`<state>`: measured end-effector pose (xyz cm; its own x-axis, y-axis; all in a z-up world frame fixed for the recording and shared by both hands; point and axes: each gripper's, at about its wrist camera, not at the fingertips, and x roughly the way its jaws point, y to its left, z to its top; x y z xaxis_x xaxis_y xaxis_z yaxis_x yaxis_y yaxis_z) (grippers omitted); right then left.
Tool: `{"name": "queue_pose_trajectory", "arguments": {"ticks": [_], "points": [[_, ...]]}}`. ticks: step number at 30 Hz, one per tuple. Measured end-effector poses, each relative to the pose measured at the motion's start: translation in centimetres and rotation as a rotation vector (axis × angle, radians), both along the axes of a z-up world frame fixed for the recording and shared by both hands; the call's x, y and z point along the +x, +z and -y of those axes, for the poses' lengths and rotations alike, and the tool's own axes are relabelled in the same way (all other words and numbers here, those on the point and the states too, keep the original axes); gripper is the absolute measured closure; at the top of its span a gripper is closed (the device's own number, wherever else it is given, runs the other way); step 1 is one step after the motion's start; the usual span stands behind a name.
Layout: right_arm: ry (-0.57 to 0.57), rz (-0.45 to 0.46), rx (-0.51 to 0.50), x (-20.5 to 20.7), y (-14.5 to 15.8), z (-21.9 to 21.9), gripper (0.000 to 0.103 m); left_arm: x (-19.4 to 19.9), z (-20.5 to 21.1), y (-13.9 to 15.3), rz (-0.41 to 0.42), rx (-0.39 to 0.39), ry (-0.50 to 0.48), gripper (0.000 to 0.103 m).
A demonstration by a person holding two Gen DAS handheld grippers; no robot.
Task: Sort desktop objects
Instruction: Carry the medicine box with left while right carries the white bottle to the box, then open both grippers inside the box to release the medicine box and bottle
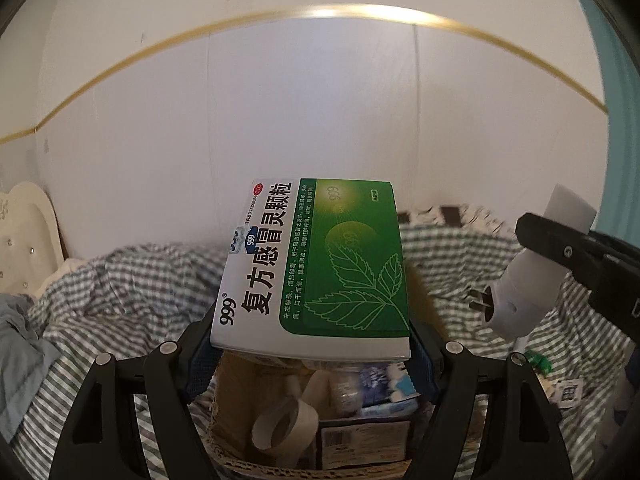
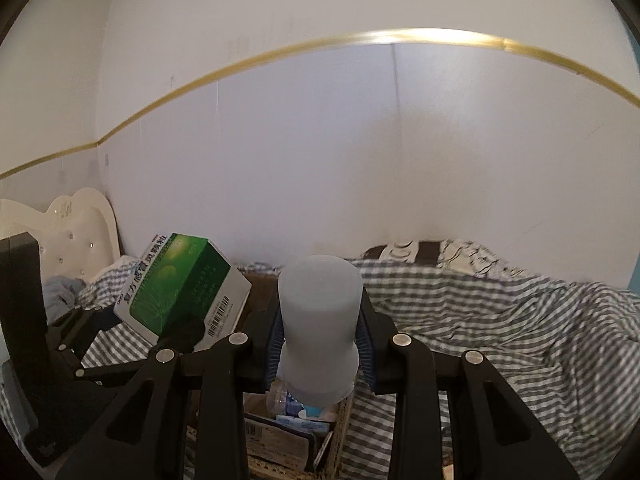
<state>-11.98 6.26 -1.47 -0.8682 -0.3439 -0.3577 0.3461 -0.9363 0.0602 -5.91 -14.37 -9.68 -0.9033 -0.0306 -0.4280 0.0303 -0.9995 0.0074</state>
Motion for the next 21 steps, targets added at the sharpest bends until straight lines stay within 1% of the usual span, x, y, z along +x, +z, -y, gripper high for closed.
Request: {"name": "queue_pose_trajectory", "arguments": {"ticks": [5,10,13,15,17,18,19,21], "points": [[0.026,0.061,0.032,-3.2,-2.5,2.2,0.072,-2.6,1.6,-3.0,0.088,0.021,0.032,0.024],[0.049,0.125,0.04,-6.1,-5.0,3.6,0.072,-5.2,2.4,-4.9,0.143,0.034,0.052,0.024],[0.05,0.15,0.043,-7.6,-6.0,4.0,0.071,-6.5,2.0,-5.9,0.167,0.024,0.046,0.024],[0.046,0.166,0.045,-8.7,-6.4,4.4,0.072,-7.4,1.7,-6.7,0.186,0.004,0.046,0.024],[0.035,0.192,0.044,-9.9,-6.9,4.6,0.071,-7.8,1.5,-6.7,0.188,-0.026,0.059,0.023],[0.033,0.208,0.038,-10.7,-7.2,4.7,0.071,-7.9,1.7,-6.7,0.184,-0.023,0.064,0.022],[0.032,0.22,0.035,-11.1,-7.5,4.8,0.071,-8.0,2.1,-6.6,0.181,-0.002,0.068,0.021],[0.02,0.239,0.043,-12.1,-7.9,5.0,0.071,-8.2,2.5,-6.7,0.193,0.02,0.073,0.02]]}}
